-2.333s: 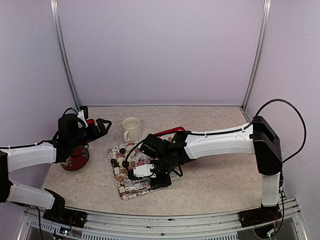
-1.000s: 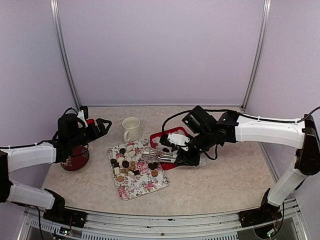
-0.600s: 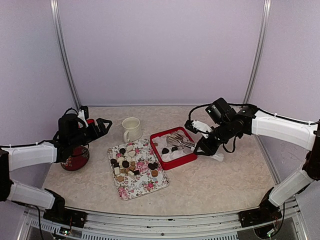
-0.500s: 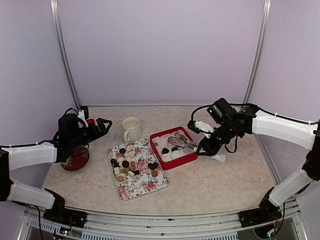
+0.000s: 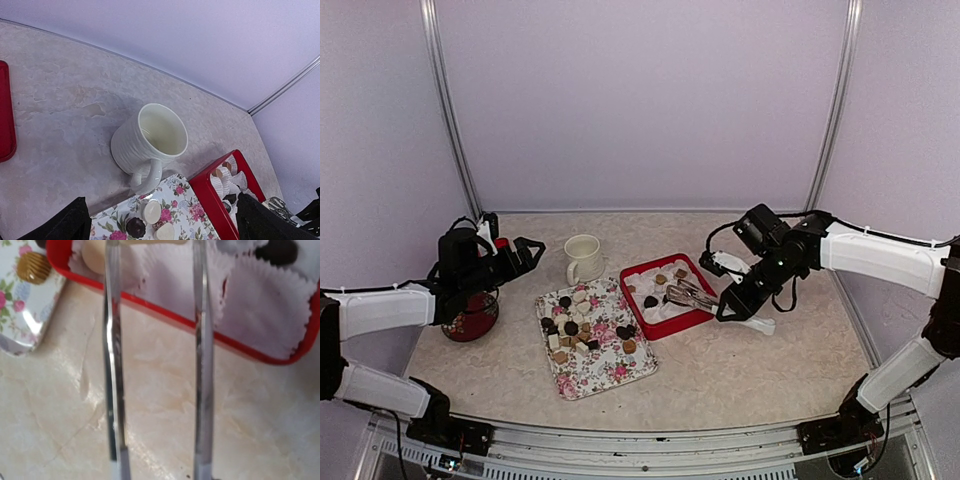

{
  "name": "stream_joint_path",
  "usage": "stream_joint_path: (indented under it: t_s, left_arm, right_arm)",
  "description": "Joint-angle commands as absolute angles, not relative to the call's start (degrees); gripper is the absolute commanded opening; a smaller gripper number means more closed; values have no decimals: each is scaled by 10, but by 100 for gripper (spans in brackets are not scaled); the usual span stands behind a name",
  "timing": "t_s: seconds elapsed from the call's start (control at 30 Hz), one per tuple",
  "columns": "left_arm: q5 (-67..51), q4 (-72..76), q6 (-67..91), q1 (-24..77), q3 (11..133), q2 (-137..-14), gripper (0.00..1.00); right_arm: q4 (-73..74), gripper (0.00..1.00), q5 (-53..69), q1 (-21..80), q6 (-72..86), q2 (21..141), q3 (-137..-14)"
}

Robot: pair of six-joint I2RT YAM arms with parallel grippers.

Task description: Pack the chocolate

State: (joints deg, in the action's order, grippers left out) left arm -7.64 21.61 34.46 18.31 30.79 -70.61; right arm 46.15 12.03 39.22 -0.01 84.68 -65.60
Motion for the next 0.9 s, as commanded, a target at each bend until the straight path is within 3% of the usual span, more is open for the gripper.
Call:
stream_joint_path:
  t_s: [0.0, 0.87]
  left_arm:
    - [-86, 235, 348, 180, 316, -711, 99]
    - [-83, 237, 347, 180, 313, -714, 99]
  right_arm:
    - [461, 29, 129, 385, 10, 856, -650]
    - [460, 41, 113, 384, 0, 874, -662]
